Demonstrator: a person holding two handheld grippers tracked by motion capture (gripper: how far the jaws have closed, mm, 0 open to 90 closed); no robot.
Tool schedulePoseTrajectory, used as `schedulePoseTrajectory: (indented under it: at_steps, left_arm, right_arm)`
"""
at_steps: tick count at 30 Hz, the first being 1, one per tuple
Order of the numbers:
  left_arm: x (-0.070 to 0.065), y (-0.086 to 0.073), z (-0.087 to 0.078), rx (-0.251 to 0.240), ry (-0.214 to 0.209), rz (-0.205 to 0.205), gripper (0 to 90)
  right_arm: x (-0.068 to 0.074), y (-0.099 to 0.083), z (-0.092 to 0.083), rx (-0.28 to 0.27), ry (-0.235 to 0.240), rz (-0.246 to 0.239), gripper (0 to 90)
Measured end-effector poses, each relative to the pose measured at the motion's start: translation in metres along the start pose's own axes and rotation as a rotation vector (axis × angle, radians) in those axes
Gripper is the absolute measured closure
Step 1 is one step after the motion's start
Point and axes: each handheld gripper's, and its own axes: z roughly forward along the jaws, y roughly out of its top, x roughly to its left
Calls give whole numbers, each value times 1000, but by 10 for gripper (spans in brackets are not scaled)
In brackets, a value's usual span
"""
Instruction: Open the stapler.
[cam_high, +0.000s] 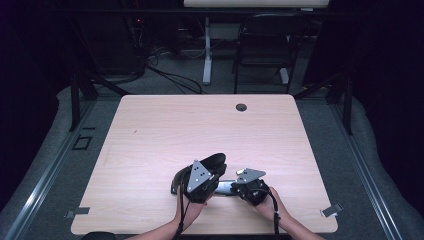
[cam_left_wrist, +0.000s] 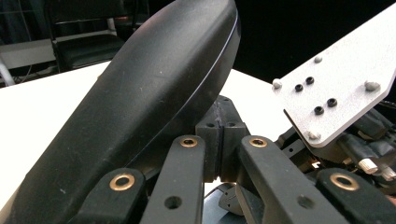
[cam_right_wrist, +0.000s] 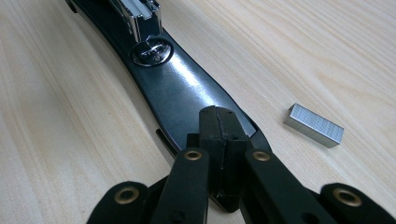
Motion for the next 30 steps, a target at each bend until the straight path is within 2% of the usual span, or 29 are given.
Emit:
schedulePoseTrajectory:
  at_steps: [3, 7, 17, 30]
  left_arm:
    - [2, 2, -3, -1, 2, -11, 900]
    - [3, 4, -4, 16, -16, -42, 900]
    - [7, 10, -12, 26, -1, -65, 900]
    - [15, 16, -23, -6, 25, -76, 900]
  right_arm:
    - [0, 0, 0, 2, 1, 0, 900]
    - [1, 1, 0, 5, -2, -5, 900]
    - [1, 1, 0, 3, -2, -8, 900]
    - [1, 0, 1, -2, -4, -7, 900]
